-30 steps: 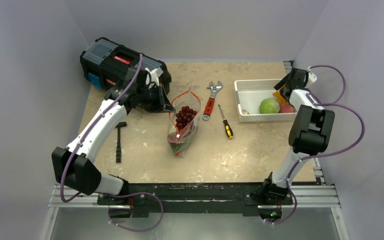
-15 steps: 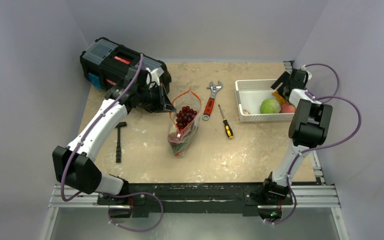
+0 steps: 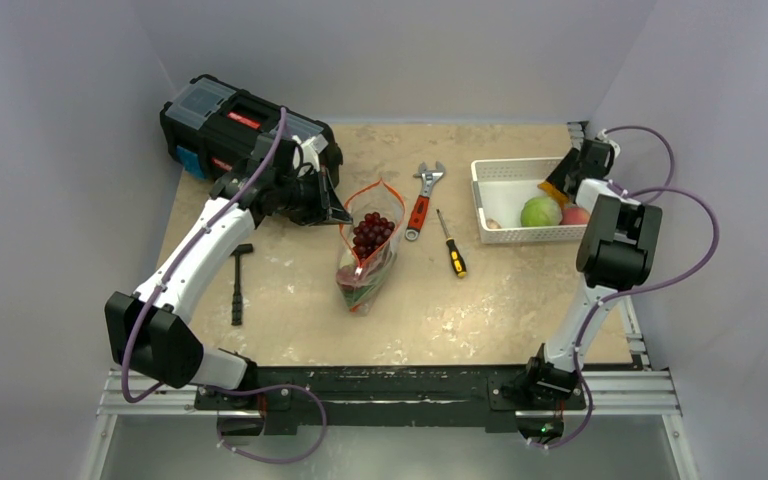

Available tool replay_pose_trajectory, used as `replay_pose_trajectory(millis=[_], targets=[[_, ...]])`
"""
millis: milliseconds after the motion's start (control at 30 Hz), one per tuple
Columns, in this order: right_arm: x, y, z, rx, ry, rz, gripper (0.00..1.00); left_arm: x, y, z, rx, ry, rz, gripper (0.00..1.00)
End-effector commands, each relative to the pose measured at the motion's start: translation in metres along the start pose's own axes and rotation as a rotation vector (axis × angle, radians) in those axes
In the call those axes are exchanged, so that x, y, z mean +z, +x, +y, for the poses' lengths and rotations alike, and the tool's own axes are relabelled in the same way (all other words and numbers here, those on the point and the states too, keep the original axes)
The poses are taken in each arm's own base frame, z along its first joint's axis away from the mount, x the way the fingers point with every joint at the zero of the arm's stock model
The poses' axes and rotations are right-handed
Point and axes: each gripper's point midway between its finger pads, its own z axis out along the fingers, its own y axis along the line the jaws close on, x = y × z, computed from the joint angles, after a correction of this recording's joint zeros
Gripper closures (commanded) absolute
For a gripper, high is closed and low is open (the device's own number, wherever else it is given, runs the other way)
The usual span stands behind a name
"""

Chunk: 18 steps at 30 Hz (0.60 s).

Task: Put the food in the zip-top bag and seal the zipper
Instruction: Pick up the fake vegetable from the bin.

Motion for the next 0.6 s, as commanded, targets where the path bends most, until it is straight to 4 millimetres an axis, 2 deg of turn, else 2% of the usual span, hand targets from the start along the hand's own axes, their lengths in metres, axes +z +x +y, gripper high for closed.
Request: replay_pose_trajectory(millis=[0, 167, 467, 567], targets=[[-0.012, -0.029, 0.012, -0.006, -0.059, -0.097, 0.56, -0.003, -0.010, -0.014, 0.018, 0.052, -0.028, 1.00], [-0.031, -0.045, 0.019, 0.027, -0.081, -0.148, 0.71, -0.003, -0.010, -0.013, 0.017, 0.053, -0.027, 1.00], [-0.075, -0.070, 0.039, 0.096, -0.152, -0.229, 0.85, -0.004, -0.010, -0.014, 0.019, 0.056, -0.029, 1.00], [-0.091, -0.071, 0.049, 0.126, -0.190, -0.227, 0.91, -0.005, -0.010, -0.015, 0.019, 0.057, -0.030, 1.00]])
